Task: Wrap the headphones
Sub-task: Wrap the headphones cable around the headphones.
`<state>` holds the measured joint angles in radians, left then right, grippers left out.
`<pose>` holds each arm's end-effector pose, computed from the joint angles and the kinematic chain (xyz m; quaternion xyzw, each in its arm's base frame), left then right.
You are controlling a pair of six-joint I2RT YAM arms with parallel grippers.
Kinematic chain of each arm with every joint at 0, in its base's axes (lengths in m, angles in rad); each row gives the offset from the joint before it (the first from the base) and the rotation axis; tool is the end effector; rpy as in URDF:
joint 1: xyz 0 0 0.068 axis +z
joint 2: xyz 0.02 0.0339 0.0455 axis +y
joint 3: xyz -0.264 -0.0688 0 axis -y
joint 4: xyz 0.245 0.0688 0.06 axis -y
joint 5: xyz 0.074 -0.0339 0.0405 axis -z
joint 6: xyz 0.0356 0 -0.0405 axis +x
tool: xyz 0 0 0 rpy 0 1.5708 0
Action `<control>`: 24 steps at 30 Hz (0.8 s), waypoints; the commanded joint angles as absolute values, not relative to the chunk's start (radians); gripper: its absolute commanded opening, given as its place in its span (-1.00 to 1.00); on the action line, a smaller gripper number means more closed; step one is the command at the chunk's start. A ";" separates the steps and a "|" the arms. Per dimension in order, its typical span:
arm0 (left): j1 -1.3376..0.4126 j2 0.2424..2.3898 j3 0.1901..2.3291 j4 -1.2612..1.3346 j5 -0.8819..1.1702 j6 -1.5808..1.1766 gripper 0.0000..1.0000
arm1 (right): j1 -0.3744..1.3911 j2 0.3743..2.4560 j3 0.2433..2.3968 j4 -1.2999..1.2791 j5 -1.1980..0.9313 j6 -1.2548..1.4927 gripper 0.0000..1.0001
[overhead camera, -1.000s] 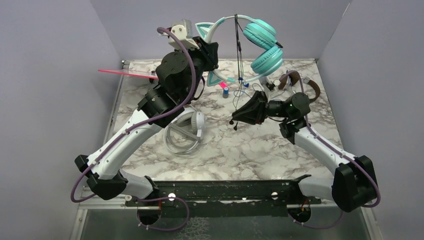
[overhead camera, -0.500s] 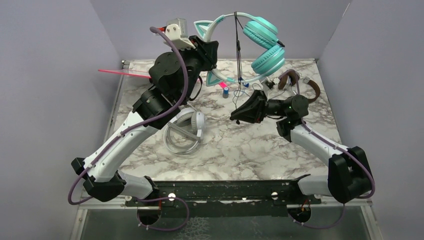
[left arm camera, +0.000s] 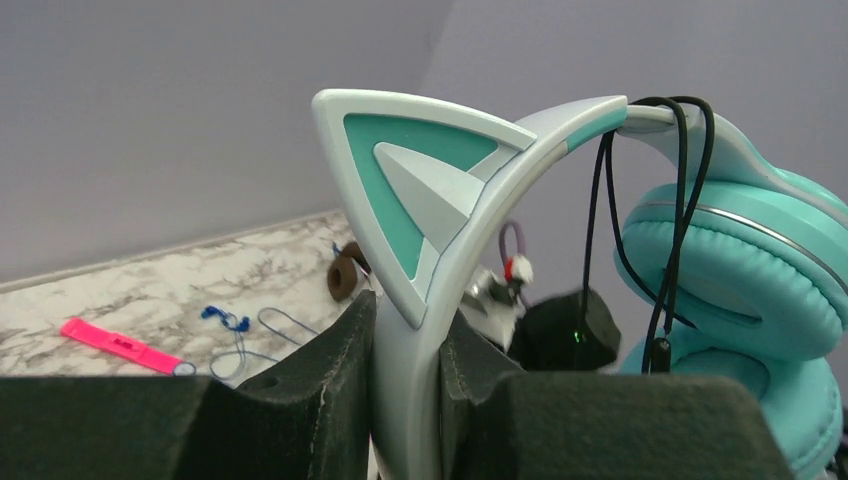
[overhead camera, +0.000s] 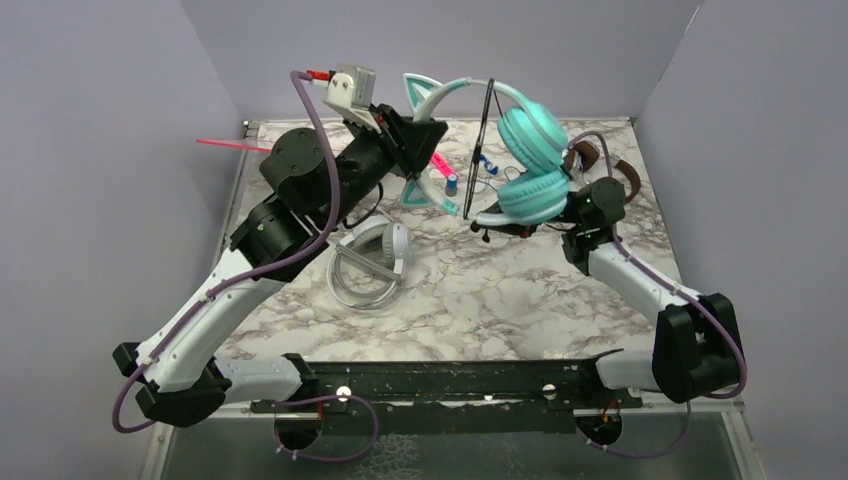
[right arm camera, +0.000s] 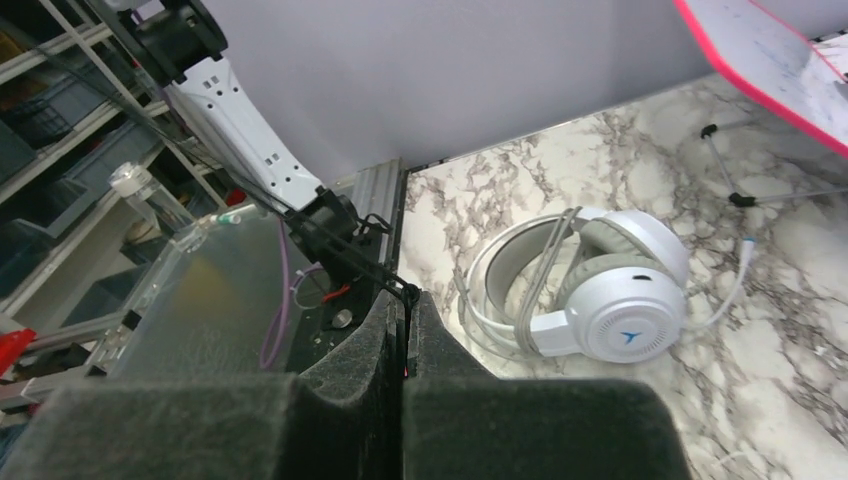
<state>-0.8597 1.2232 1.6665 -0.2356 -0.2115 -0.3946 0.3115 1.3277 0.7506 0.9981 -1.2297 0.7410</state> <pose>0.1572 -0.1710 0.5434 0.0646 0.6285 -0.3993 0.6643 0.2495 0.1156 0.3215 -0.3783 0.5371 0.6156 0.4352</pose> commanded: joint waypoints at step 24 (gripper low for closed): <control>-0.864 0.988 1.177 -0.693 0.430 0.237 -1.00 | 0.276 1.252 1.222 -0.733 -1.302 0.200 -0.99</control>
<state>-0.8513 1.0138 1.2049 -0.5316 0.3767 0.1188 0.2867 1.2854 1.1641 -0.5674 -1.3865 0.2310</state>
